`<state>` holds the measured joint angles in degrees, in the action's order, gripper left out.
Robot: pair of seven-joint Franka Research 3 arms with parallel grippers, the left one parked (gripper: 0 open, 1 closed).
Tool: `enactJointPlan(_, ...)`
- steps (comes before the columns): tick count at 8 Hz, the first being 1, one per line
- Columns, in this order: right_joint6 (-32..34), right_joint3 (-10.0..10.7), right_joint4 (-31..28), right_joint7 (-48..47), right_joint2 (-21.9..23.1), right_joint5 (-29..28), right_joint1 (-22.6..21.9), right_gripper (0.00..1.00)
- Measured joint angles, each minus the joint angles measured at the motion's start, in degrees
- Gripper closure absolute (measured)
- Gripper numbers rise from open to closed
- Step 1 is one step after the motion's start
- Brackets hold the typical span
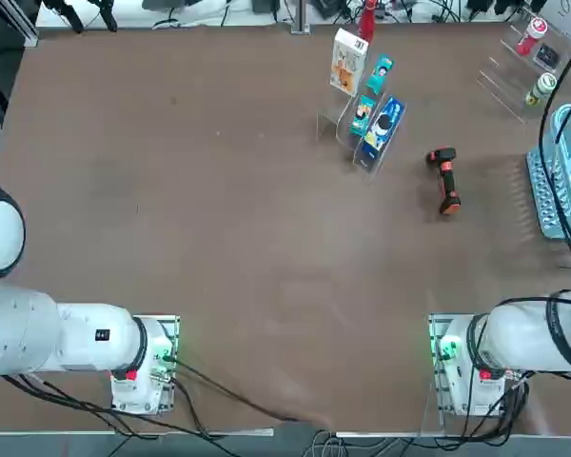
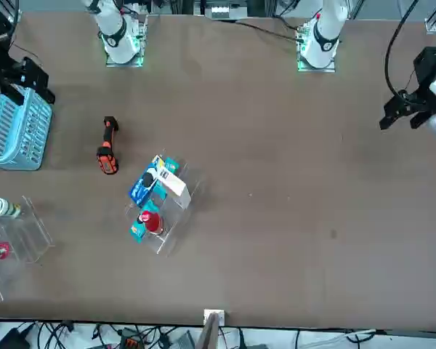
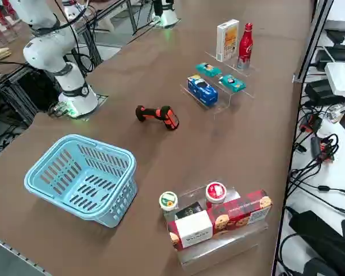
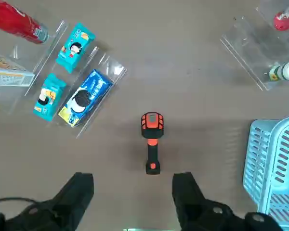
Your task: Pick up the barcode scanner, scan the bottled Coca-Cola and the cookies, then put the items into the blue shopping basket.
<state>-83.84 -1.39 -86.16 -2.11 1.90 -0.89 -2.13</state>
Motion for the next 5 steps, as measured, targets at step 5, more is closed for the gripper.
enactJointPlan(5,-1.3,-0.1,-5.4,-2.4,-0.2,0.0,-0.5,0.00)
